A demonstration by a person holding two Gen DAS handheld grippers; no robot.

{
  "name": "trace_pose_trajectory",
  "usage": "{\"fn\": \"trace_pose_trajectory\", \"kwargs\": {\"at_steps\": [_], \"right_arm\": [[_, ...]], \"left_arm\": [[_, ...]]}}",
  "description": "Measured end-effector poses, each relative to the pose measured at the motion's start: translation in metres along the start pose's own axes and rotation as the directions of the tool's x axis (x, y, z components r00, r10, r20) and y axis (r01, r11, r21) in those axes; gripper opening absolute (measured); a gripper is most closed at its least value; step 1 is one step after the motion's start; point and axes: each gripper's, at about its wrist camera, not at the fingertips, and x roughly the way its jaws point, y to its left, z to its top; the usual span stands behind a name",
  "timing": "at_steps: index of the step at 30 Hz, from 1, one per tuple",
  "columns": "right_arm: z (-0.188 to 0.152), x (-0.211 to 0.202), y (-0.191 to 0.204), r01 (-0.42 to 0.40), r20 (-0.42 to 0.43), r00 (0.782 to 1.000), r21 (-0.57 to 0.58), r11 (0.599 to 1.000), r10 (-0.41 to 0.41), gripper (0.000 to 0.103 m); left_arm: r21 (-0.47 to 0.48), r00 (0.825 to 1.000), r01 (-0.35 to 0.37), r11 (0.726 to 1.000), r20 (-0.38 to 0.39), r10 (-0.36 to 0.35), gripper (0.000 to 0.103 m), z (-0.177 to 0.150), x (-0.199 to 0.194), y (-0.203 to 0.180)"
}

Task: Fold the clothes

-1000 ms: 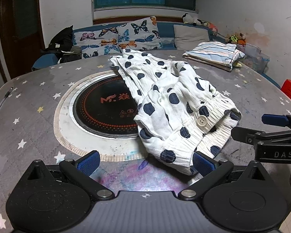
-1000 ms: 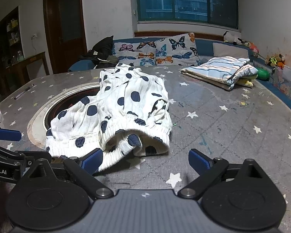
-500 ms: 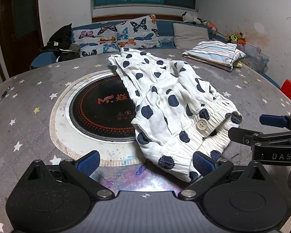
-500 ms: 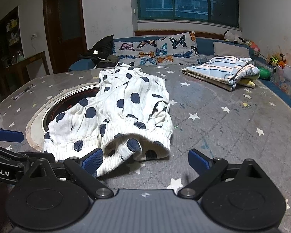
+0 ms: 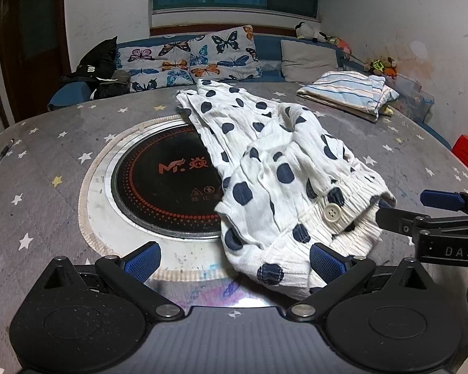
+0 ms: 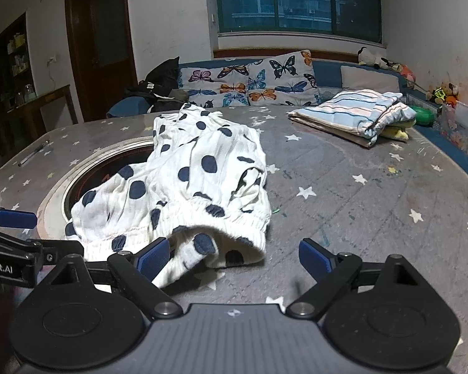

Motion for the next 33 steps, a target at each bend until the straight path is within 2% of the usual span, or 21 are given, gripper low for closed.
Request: {"fn": "trace_pose_trajectory", "kwargs": {"at_steps": [6,12,15,18,20,22,24,26,27,29,30,32,33], "right_arm": [[0.008,0.004,-0.005,0.001,0.004,1.000,0.003,1.000,-0.001,0.090],[0.020,0.012,-0.013,-0.026,0.009,1.000,0.017,1.000,0.025,0.090],[0.026,0.023,-0.017,-0.031,-0.004,1.000,0.029,0.999,0.031,0.090],[0.031,0.033,-0.023,-0.046,-0.020,0.999,0.054,0.997,0.048,0.090],[0.034,0.042,-0.029,-0.053,-0.036,0.998,0.087,0.995,0.057,0.090],[0.036,0.051,-0.036,-0.071,-0.054,0.995,0.125,0.990,0.078,0.088],[0.037,0.057,-0.040,-0.085,-0.068,0.993,0.151,0.985,0.096,0.081],[0.036,0.062,-0.045,-0.107,-0.089,0.988,0.183,0.977,0.124,0.068],[0.036,0.066,-0.048,-0.125,-0.102,0.984,0.208,0.970,0.149,0.066],[0.034,0.068,-0.050,-0.138,-0.110,0.980,0.234,0.962,0.168,0.055],[0.032,0.067,-0.051,-0.145,-0.107,0.979,0.240,0.960,0.175,0.051],[0.030,0.065,-0.052,-0.161,-0.103,0.976,0.255,0.954,0.192,0.032],[0.029,0.063,-0.052,-0.162,-0.101,0.976,0.257,0.953,0.193,0.026]], "left_arm": [[-0.032,1.000,-0.003,0.999,-0.006,0.003,0.103,0.009,0.011,0.008],[-0.063,1.000,0.022,0.998,-0.020,-0.023,0.102,0.013,0.019,0.014],[-0.059,0.999,0.039,0.997,-0.034,-0.041,0.097,0.012,0.022,0.012],[-0.058,0.997,0.055,0.997,-0.052,-0.058,0.086,0.010,0.026,0.008],[-0.062,0.996,0.063,0.996,-0.062,-0.067,0.074,0.009,0.029,0.008],[-0.072,0.994,0.077,0.994,-0.070,-0.082,0.070,0.009,0.030,0.008],[-0.078,0.992,0.096,0.992,-0.072,-0.101,0.060,0.009,0.031,0.008],[-0.087,0.990,0.114,0.990,-0.072,-0.120,0.046,0.009,0.031,0.009],[-0.091,0.989,0.122,0.988,-0.072,-0.129,0.043,0.009,0.031,0.009],[-0.100,0.987,0.142,0.985,-0.066,-0.149,0.026,0.009,0.031,0.010],[-0.102,0.987,0.144,0.984,-0.060,-0.151,0.022,0.009,0.030,0.010],[-0.104,0.987,0.146,0.984,-0.052,-0.152,0.012,0.010,0.028,0.012],[-0.108,0.987,0.150,0.983,-0.047,-0.155,0.011,0.010,0.026,0.013]]}}
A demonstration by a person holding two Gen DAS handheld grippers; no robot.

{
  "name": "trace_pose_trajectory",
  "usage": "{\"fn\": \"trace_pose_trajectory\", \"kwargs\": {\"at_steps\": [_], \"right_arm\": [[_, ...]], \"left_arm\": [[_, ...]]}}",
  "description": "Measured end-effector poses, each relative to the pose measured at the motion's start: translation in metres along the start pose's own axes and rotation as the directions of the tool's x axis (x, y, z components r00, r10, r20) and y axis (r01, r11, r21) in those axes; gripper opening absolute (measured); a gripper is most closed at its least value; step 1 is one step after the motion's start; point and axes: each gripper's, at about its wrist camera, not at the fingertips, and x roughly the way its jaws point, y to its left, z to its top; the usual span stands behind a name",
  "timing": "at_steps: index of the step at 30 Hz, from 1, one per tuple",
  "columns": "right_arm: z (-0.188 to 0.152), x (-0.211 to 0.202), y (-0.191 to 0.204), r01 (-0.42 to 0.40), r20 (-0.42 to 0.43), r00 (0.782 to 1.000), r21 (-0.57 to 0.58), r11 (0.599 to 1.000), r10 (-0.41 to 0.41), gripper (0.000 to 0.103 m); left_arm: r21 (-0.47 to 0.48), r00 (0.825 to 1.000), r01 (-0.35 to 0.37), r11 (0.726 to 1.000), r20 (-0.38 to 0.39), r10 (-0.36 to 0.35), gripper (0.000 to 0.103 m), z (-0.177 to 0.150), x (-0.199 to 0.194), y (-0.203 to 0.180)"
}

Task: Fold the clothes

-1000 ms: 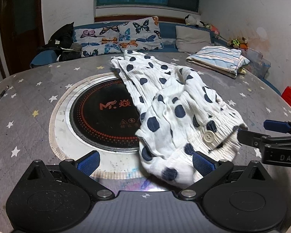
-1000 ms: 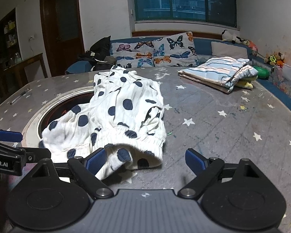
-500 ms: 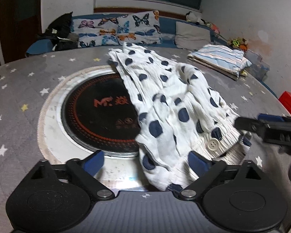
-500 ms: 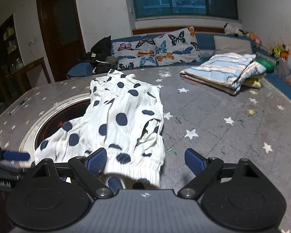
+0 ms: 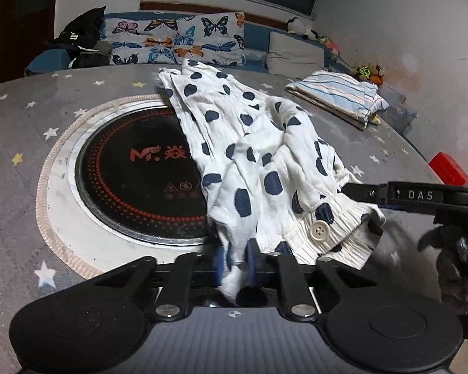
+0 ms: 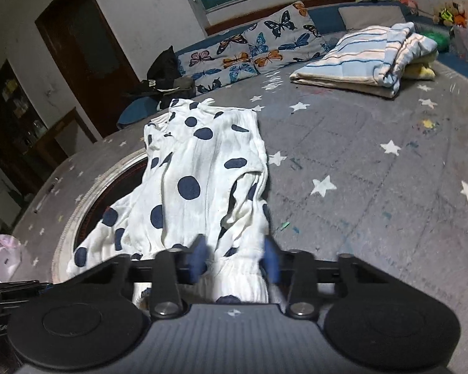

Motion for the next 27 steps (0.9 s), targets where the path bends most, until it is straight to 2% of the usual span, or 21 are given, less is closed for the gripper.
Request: {"fn": "trace_pose_trajectory", "kwargs": {"at_steps": [2,3,8,13,17,22,27], "right_arm": [[-0.002,-0.003,0.000,-0.002,0.004,1.000,0.004,1.000,0.002,0.012],[-0.002,-0.006,0.000,-0.007,0.007,1.000,0.004,1.000,0.007,0.010],[-0.007,-0.028,0.009,-0.043,0.015,0.999,-0.045,0.998,0.043,0.009],[-0.019,-0.055,0.022,-0.102,-0.009,0.995,-0.125,0.987,0.102,0.009],[-0.035,-0.077,0.037,-0.148,-0.064,0.988,-0.200,0.969,0.138,0.008],[-0.064,-0.099,0.059,-0.223,-0.179,0.968,-0.300,0.927,0.175,0.008],[-0.067,-0.116,0.074,-0.246,-0.224,0.960,-0.368,0.897,0.171,0.017]], "left_arm": [[0.005,1.000,0.005,1.000,0.014,-0.005,0.008,0.000,-0.007,0.001],[0.009,1.000,0.006,1.000,0.022,-0.006,0.008,0.000,-0.010,0.002],[0.028,0.998,0.013,1.000,0.059,-0.015,0.006,-0.001,-0.032,0.004],[0.047,0.997,0.034,0.998,0.063,-0.037,0.006,-0.013,-0.064,0.012],[0.052,0.998,0.048,0.998,0.042,-0.050,0.006,-0.033,-0.090,0.021],[0.054,0.996,0.085,0.995,0.006,-0.085,0.006,-0.058,-0.120,0.032],[0.057,0.997,0.078,0.995,-0.015,-0.077,0.011,-0.069,-0.130,0.044]]}}
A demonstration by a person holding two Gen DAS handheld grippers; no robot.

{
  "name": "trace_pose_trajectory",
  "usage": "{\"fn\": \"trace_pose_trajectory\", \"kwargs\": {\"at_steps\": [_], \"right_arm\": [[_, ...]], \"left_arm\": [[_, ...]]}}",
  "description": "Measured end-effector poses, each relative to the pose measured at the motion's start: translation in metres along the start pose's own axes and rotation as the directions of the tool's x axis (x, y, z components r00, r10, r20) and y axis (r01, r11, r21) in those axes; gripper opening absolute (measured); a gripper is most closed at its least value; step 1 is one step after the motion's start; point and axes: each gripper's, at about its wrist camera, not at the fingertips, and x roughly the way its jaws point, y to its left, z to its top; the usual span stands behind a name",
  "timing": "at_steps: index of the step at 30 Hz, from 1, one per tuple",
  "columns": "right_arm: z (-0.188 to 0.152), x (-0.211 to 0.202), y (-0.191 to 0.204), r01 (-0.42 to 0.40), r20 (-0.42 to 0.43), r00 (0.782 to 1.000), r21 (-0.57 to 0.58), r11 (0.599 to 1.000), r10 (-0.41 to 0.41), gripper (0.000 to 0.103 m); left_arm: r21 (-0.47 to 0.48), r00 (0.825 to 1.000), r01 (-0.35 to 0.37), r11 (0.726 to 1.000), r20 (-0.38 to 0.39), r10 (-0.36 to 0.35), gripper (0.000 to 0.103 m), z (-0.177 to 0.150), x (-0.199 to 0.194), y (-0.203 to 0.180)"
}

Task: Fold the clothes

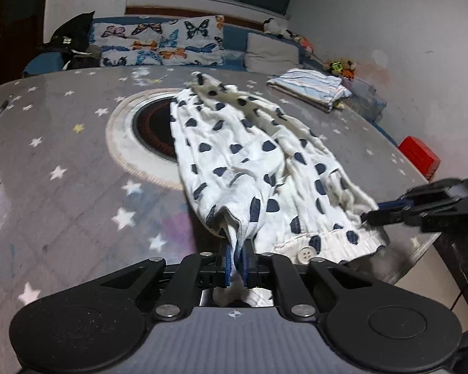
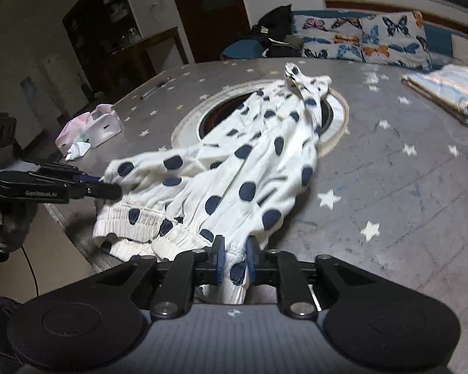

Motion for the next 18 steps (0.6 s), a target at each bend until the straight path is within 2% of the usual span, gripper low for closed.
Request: {"fn": "trace_pose_trajectory", "kwargs": {"at_steps": [1,3,5,9,15,18], "right_arm": [[0.004,-0.003,0.001,0.002,0.002,1.000,-0.012,1.000,-0.002,0.017],[0.016,-0.010,0.001,0.004,0.015,1.000,-0.033,0.999,-0.003,0.020],[0.030,-0.015,0.000,0.013,0.032,0.999,-0.055,0.998,-0.011,0.024],[0.063,-0.006,-0.005,0.072,0.079,0.995,-0.103,0.992,-0.064,0.026],[0.121,0.039,-0.027,0.148,0.116,0.984,-0.129,0.980,-0.134,0.027],[0.148,0.069,-0.037,0.163,0.111,0.983,-0.141,0.976,-0.149,0.033]], "left_arm": [[0.003,1.000,-0.003,1.000,0.004,0.003,0.011,0.000,-0.002,0.000],[0.016,1.000,-0.008,1.000,0.018,0.008,0.020,0.002,-0.007,0.000],[0.030,0.999,-0.019,0.999,0.041,0.017,0.042,0.004,-0.013,-0.001],[0.030,0.996,-0.049,0.998,0.075,0.046,0.043,0.017,-0.011,0.003],[-0.015,0.992,-0.080,0.997,0.098,0.081,0.041,0.045,0.018,0.011],[-0.035,0.993,-0.081,0.996,0.088,0.083,0.041,0.061,0.040,0.016]]}}
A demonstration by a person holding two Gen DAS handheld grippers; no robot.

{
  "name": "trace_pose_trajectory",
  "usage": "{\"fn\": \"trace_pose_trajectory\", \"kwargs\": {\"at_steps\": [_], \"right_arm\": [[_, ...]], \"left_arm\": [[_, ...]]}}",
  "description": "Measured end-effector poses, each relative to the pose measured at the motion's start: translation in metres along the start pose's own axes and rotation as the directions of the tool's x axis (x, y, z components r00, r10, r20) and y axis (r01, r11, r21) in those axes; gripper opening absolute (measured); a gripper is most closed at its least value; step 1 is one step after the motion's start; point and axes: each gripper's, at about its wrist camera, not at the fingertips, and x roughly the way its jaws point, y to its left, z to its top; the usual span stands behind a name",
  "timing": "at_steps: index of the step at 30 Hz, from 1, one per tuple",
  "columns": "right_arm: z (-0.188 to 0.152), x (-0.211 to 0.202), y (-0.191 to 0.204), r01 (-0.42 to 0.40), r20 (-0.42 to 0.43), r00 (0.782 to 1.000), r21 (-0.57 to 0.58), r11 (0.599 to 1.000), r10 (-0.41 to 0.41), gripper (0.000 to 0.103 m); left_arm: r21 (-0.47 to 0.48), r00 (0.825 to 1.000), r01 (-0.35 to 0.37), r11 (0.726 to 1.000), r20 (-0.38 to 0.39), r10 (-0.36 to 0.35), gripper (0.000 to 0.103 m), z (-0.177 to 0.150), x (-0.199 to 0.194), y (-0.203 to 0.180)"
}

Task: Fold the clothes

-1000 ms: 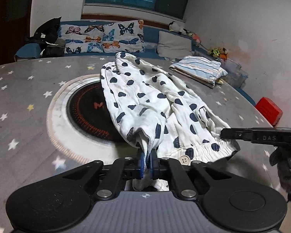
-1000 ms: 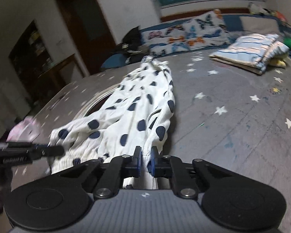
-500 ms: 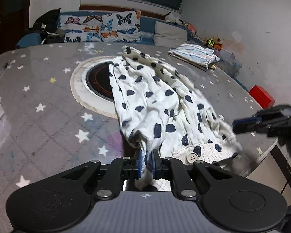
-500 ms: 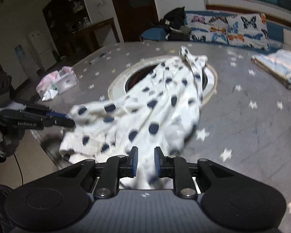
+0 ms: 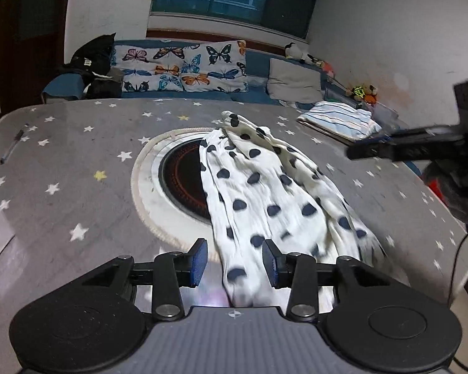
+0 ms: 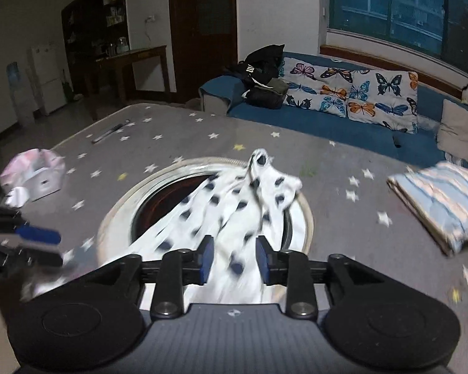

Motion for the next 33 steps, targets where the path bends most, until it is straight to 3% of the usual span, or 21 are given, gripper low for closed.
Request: {"fn": "trace_pose_trajectory", "kwargs": {"at_steps": [8,18,19,20,23,28,33], "right_arm": [[0.048,0.092,-0.016,0.022,-0.043,0.999,-0.073,0.997,-0.025,0.035],[0.063,0.177,-0.026,0.031,-0.118,0.992,-0.118,0.993,-0.045,0.034],[0.063,0.180,-0.028,0.025,-0.124,0.992,-0.110,0.994,-0.039,0.027],[0.063,0.183,-0.029,0.019,-0.129,0.991,-0.103,0.995,-0.033,0.014],[0.061,0.180,-0.034,0.023,-0.122,0.992,-0.095,0.995,-0.035,0.004],[0.062,0.150,-0.055,0.087,-0.068,0.993,-0.079,0.993,-0.092,0.003],[0.050,0.111,-0.094,0.188,-0.053,0.980,-0.043,0.981,-0.190,0.003]], "left_arm": [[-0.019,0.999,0.000,1.000,-0.049,0.000,0.042,0.020,0.047,-0.001],[-0.006,0.993,0.031,0.999,-0.110,-0.032,0.038,0.038,0.098,-0.006],[-0.003,0.993,0.036,0.999,-0.116,-0.036,0.037,0.038,0.102,-0.007],[0.001,0.992,0.042,0.999,-0.123,-0.041,0.036,0.039,0.106,-0.009],[0.019,0.989,0.054,0.998,-0.140,-0.050,0.035,0.040,0.118,-0.014],[0.048,0.985,0.051,0.998,-0.166,-0.043,0.031,0.037,0.132,-0.022],[0.071,0.985,0.035,0.997,-0.172,-0.022,0.031,0.037,0.133,-0.026]]}}
